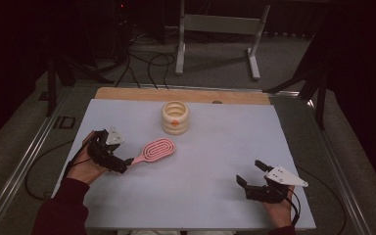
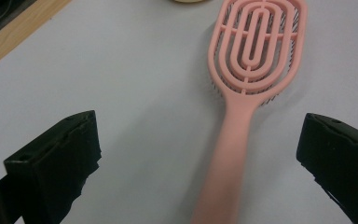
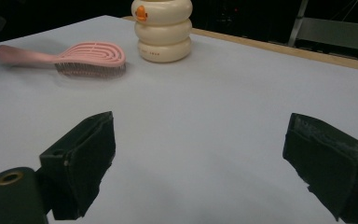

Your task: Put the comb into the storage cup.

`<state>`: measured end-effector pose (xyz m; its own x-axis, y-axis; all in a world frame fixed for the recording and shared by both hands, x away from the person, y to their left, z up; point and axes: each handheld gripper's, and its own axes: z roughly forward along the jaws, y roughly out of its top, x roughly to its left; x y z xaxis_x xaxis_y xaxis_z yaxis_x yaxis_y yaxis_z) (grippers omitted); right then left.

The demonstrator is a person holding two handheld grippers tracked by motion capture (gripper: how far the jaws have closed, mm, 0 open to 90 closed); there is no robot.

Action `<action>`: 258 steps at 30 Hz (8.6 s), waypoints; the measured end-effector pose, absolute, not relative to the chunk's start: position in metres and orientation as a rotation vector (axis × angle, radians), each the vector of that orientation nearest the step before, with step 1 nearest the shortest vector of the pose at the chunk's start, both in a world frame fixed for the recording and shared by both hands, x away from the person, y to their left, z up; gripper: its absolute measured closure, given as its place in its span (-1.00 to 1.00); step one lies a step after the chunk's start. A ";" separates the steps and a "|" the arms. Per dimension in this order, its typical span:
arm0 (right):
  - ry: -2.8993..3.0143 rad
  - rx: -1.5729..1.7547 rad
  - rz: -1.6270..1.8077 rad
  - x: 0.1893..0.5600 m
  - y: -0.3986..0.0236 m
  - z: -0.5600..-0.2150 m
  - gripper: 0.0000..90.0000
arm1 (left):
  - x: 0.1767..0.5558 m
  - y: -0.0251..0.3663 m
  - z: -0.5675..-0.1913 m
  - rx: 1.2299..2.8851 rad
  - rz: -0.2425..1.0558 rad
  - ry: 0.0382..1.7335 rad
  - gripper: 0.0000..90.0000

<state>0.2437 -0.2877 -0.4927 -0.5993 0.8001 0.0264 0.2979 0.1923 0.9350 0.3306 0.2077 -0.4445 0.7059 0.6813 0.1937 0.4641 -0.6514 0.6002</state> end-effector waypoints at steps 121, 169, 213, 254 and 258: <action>2.021 1.030 1.383 0.246 -0.288 -0.495 -0.79 | 0.374 0.154 -0.491 2.735 0.149 0.911 0.55; 2.022 1.031 1.381 0.246 -0.289 -0.495 -0.79 | 0.357 0.168 -0.469 2.551 0.335 0.964 0.56; 2.030 1.035 1.379 0.246 -0.288 -0.497 -0.79 | 0.338 0.187 -0.461 2.312 0.472 1.027 0.56; 2.040 1.056 1.360 0.248 -0.287 -0.499 -0.79 | 0.314 0.198 -0.469 2.089 0.527 1.000 0.56; 2.041 1.060 1.363 0.249 -0.287 -0.499 -0.79 | 0.313 0.195 -0.469 2.095 0.537 0.984 0.56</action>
